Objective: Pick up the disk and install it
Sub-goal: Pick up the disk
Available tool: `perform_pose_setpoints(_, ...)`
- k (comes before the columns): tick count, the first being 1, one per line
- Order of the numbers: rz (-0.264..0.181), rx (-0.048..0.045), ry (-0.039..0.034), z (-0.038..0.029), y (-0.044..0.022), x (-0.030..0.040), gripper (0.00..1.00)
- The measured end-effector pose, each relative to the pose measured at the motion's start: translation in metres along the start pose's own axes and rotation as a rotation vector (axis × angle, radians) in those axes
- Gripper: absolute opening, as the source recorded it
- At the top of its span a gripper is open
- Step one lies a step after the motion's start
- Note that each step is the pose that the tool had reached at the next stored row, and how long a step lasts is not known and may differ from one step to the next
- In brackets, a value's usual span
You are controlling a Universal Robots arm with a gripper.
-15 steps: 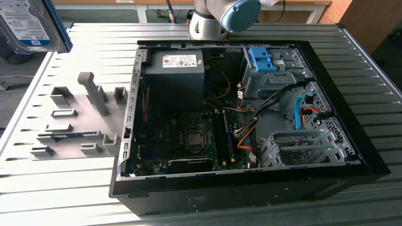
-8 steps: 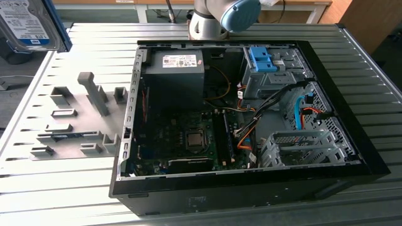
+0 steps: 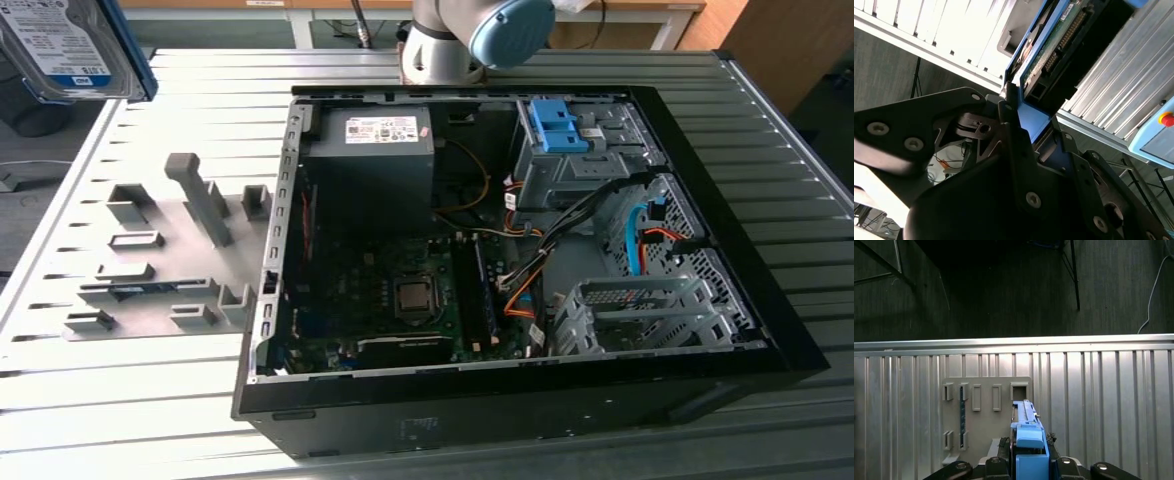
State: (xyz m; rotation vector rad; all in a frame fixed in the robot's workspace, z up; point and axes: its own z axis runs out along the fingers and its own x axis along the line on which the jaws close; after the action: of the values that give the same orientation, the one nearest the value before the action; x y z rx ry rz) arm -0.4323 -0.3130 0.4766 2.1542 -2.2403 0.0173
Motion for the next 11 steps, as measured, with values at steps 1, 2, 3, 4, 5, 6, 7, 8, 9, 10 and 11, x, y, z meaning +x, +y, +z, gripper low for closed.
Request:
perform_pose_setpoints(1,0.0,0.0,0.0,0.0,0.0,0.0,0.36)
perform_pose_setpoints(2,0.0,0.0,-0.0001,0.0,0.0,0.0,0.36)
perform_pose_setpoints(3,0.0,0.0,-0.0001,0.0,0.0,0.0,0.36)
perform_pose_setpoints(4,0.0,0.0,-0.0001,0.0,0.0,0.0,0.36)
perform_pose_setpoints(5,0.0,0.0,-0.0002,0.0,0.0,0.0,0.36)
perform_pose_setpoints(6,0.0,0.0,-0.0002,0.0,0.0,0.0,0.36)
perform_pose_setpoints(7,0.0,0.0,-0.0002,0.0,0.0,0.0,0.36)
perform_pose_setpoints(8,0.0,0.0,-0.0002,0.0,0.0,0.0,0.36)
perform_pose_setpoints(9,0.0,0.0,-0.0002,0.0,0.0,0.0,0.36)
perform_pose_setpoints(10,0.0,-0.0001,-0.0002,-0.0002,0.0,0.0,0.36)
perform_pose_setpoints(11,0.0,-0.0002,-0.0002,-0.001,0.0001,0.0001,0.36)
